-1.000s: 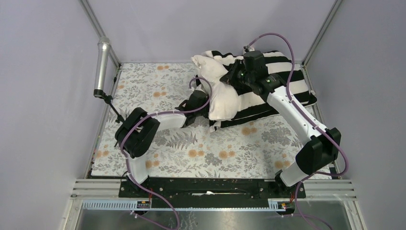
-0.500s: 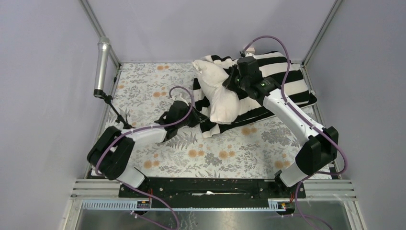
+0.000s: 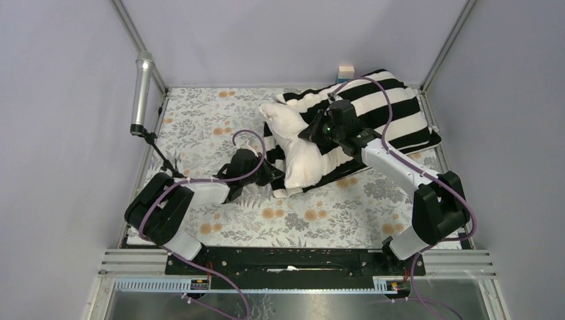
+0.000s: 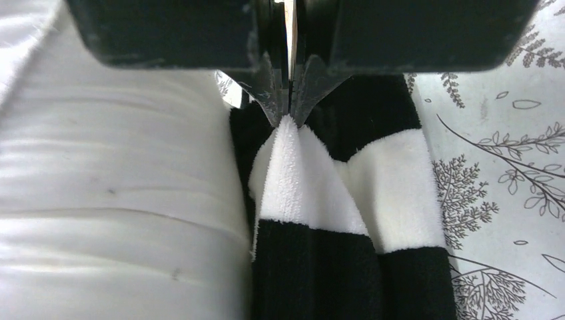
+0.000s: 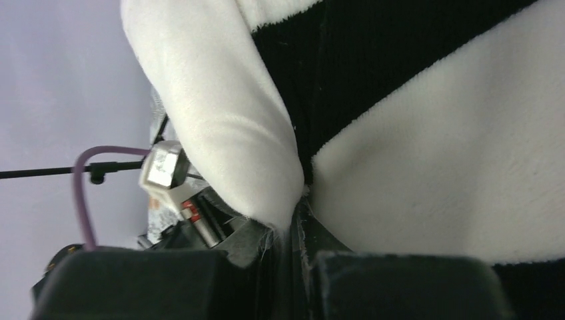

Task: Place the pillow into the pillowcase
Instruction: Stuff the pillow into the pillowcase.

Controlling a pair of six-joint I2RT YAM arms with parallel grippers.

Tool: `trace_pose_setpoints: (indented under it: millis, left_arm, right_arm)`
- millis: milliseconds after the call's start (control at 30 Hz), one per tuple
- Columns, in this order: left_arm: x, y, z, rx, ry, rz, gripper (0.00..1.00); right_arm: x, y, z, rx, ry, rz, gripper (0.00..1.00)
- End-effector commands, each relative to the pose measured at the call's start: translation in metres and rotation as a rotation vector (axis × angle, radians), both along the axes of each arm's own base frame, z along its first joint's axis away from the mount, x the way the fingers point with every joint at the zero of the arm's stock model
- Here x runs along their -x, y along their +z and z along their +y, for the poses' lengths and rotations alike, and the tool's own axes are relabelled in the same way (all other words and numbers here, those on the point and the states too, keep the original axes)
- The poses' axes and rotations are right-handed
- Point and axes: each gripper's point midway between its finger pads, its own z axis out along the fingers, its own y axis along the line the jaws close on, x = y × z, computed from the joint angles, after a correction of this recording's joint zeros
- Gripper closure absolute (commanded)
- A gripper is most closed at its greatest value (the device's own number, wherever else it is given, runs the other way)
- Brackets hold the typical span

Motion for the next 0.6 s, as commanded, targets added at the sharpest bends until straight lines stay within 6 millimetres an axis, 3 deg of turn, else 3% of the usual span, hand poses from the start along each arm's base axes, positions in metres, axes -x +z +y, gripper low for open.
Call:
trace_pose_setpoints:
  millis: [0,267,467,567]
  left_arm:
    - [-0.021,0.007,-0.007,-0.014,-0.001,-0.022,1.00]
    - [-0.039,0.018,-0.022,-0.063,-0.008,-0.043,0.65]
    - [-0.050,0.025,-0.034,-0.083,-0.018,-0.058,0.54]
    - [-0.051,0.015,-0.039,-0.160,-0.029,-0.022,0.49]
  right_arm:
    - [0.006,0.064,0.019,-0.260,0.053,-0.073,1.00]
    - [0.015,0.100,0.022,-0.333,0.081,-0.106,1.00]
    - [0.014,0.111,0.023,-0.345,0.083,-0.120,1.00]
    - [0.014,0.118,0.024,-0.348,0.086,-0.129,1.00]
